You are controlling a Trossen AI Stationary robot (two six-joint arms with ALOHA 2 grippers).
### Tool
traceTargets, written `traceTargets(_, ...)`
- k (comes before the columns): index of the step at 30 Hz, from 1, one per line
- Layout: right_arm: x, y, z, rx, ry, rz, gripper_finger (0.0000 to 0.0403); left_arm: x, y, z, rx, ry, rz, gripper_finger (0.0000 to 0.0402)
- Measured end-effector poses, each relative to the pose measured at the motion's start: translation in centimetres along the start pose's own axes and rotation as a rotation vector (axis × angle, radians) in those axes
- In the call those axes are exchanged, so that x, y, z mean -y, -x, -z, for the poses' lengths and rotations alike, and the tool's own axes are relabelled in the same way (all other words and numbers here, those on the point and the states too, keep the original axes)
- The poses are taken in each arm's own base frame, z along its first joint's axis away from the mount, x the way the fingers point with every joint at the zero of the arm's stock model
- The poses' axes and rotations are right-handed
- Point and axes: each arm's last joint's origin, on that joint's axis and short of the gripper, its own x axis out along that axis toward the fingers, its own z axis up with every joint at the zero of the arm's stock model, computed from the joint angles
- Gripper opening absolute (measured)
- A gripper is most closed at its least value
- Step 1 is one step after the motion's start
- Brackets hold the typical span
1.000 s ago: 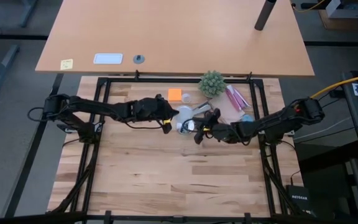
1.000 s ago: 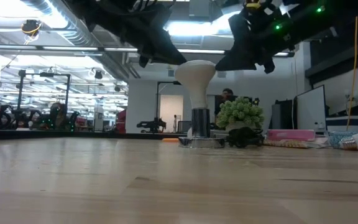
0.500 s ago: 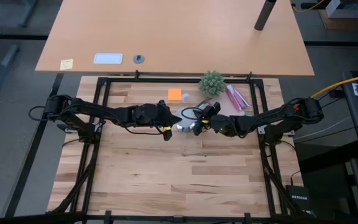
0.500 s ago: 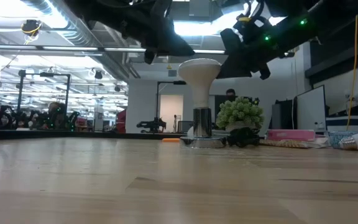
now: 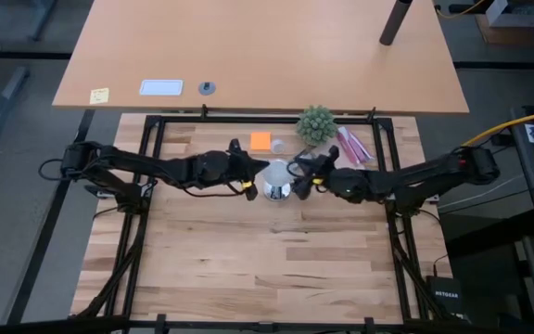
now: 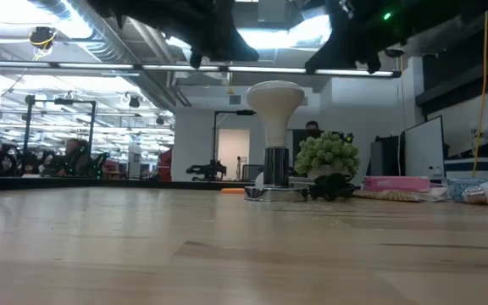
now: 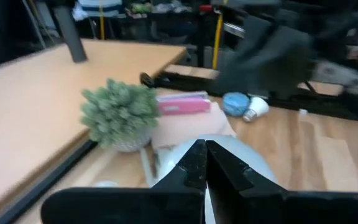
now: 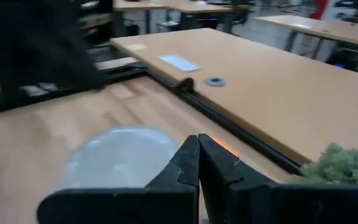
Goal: Screw lightbulb
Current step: Remove the lightbulb from the silver lamp
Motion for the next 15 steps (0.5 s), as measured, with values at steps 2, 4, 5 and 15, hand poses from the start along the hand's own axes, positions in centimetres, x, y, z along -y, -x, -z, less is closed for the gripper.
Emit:
traceTargets(2,-0.2,1.0,-0.3,-0.007,-0.004,-0.058,0.0005,-0.4,0.5,-0.6,0.015,-0.014,-0.03,0.0)
traceTargets(4,-0.5,1.9,-0.5,-0.02,-0.036,-0.119,0.0005,-1.0,0.9,-1.0,0.017,-0.019,-0.055,0.0)
traceTargets(5,-0.8,2.2,-0.5,-0.024,-0.054,-0.147,0.0005,-1.4,0.9,-1.1,0.01,-0.017,-0.066,0.0)
traceTargets(15,-3.3,1.7,2.2,-0.118,-0.112,-0.191,0.0005,-3.2,-0.6,0.8,-0.114,0.009,-0.091,0.0)
